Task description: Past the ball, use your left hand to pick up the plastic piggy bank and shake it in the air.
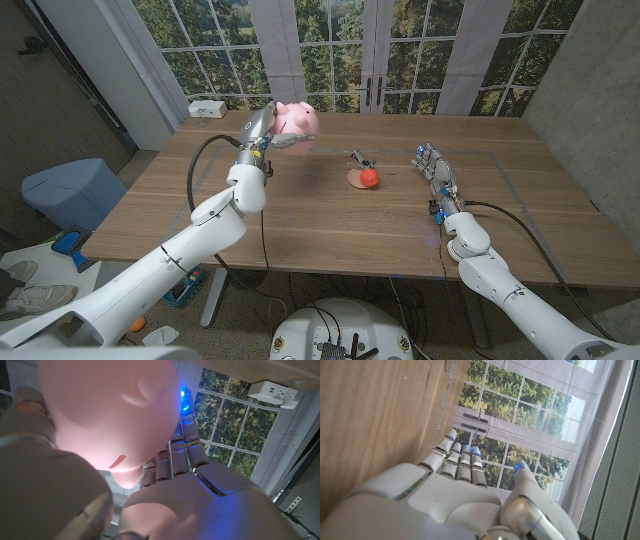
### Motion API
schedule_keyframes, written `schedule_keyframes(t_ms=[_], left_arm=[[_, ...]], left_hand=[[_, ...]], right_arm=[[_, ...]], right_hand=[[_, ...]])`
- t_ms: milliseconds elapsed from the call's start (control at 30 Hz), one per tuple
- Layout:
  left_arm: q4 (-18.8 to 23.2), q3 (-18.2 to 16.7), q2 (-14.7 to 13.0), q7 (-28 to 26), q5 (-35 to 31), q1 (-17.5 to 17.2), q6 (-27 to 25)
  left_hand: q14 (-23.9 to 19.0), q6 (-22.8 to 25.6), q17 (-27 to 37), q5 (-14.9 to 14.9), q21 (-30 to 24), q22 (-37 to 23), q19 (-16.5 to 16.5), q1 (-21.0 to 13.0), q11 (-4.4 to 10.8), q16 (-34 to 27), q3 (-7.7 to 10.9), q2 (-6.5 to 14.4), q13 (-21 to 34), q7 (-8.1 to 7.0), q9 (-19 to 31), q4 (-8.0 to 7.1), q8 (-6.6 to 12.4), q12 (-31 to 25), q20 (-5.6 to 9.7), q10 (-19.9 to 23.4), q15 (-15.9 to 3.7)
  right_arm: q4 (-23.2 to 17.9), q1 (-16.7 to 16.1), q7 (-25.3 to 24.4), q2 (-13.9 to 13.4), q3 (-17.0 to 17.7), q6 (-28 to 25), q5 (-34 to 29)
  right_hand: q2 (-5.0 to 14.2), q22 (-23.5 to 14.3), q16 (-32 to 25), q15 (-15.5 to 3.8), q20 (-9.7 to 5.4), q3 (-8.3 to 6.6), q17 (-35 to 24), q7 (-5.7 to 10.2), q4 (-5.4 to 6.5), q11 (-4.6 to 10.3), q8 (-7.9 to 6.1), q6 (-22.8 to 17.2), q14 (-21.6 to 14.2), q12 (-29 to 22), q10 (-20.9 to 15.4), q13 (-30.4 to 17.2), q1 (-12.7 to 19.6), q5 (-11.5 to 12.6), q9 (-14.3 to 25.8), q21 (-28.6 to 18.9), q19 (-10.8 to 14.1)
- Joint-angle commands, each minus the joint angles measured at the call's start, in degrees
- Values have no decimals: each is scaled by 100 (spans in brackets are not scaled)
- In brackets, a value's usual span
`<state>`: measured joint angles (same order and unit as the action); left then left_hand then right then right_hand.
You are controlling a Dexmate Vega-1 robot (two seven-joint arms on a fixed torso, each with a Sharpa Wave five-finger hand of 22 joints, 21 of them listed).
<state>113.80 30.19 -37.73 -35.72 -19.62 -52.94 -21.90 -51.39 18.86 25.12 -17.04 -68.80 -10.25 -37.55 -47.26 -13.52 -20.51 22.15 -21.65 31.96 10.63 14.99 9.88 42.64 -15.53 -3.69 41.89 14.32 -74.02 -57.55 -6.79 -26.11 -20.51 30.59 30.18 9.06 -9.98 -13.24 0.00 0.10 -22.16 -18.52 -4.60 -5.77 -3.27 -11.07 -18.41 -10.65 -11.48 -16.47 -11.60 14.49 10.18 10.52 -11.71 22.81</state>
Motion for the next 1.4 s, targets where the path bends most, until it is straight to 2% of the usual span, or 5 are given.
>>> schedule_keyframes(t_ms=[33, 433, 700, 1033, 1400], left_arm=[[-600, -186, 520, -1341, -313, -257, 1176], [-426, -282, 562, -990, -388, -339, 890], [237, -175, 204, 414, -346, -195, -395], [718, 190, -294, 2018, -191, 355, -1667], [869, 534, -592, 2740, 35, 811, -2337]], left_hand=[[-2181, 2753, 14, -10, -39, -14, 681, -2361, 2477, -13, 481, 2342, 135, -1420, 183, 7, 44, -14, 1332, 2521, -2796], [-2178, 2753, 17, -4, -60, -13, 702, -2353, 2479, 2, 485, 2343, 144, -1437, 179, 7, 37, 6, 1334, 2527, -2796], [-2172, 2750, 11, 1, -82, -12, 721, -2349, 2481, 24, 490, 2342, 143, -1456, 188, 10, 34, 32, 1329, 2534, -2797], [-2177, 2750, 25, 3, -95, -10, 737, -2359, 2480, 25, 495, 2330, 149, -1432, 179, 21, 25, 49, 1328, 2532, -2798], [-2186, 2747, 36, 2, -111, -8, 754, -2368, 2476, 29, 504, 2329, 165, -1403, 179, 21, 19, 64, 1321, 2530, -2797]], right_arm=[[50, 5, 43, 13, 11, 18, 45], [58, 8, 61, 9, 15, 26, 56], [82, 14, 93, 12, 8, 42, 63], [53, -26, 51, 22, 20, 47, 68], [28, -44, 40, 10, 12, 49, 39]], right_hand=[[-25, -20, -22, -2, 21, 2, -2, -9, -21, -1, -9, -43, 2, -13, -40, -13, -15, 3, 13, 7, 11], [-25, -20, -24, 0, 20, 0, 1, -8, -23, -7, -10, -45, 0, -16, -45, -13, -16, 3, 13, 6, 13], [-25, -20, -23, 1, 20, -1, 3, -5, -25, -11, -8, -40, 4, -14, -40, -13, -17, 3, 13, 6, 13], [-25, -20, -25, 2, 20, -2, 4, -6, -24, 0, -8, -40, 4, -15, -41, -13, -21, 3, 13, 6, 12], [-25, -20, -25, 1, 21, -4, 7, -4, -27, -4, -9, -44, 6, -14, -39, -13, -22, 2, 12, 6, 11]])
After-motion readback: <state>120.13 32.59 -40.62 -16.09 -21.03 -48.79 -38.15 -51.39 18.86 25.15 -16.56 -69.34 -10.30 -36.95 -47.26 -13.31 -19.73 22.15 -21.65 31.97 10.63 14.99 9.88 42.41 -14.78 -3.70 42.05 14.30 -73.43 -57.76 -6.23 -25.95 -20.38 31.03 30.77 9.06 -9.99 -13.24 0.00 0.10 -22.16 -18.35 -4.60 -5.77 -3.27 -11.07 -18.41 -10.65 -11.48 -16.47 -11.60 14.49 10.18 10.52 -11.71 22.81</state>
